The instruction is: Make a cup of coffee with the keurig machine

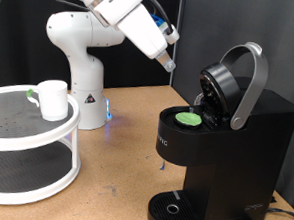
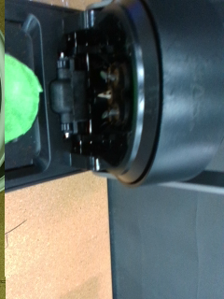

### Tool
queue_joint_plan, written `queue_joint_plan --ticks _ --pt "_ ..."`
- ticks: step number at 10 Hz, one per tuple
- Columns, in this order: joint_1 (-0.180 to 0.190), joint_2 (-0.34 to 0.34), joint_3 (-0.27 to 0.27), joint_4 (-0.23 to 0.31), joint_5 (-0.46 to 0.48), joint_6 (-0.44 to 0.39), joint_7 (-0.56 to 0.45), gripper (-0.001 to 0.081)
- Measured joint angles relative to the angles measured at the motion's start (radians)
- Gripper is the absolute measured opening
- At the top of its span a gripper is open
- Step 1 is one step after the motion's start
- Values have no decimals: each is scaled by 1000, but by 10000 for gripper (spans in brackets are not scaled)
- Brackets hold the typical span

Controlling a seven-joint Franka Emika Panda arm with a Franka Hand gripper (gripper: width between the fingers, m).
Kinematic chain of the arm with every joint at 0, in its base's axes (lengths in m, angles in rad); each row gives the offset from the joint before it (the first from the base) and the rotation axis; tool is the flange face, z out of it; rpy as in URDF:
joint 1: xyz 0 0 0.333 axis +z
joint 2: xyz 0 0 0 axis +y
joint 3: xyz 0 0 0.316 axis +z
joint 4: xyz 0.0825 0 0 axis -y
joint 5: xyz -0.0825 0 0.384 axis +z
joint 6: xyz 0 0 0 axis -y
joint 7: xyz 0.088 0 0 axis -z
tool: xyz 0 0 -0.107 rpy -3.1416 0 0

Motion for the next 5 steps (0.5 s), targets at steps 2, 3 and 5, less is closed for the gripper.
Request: queue_joint_plan --ticks 2,3,5 --pt "0 -19 2 1 -8 -6 0 805" --pt "0 -28 2 2 -8 -6 1 805" --pt "0 -43 4 9 -22 -6 10 805"
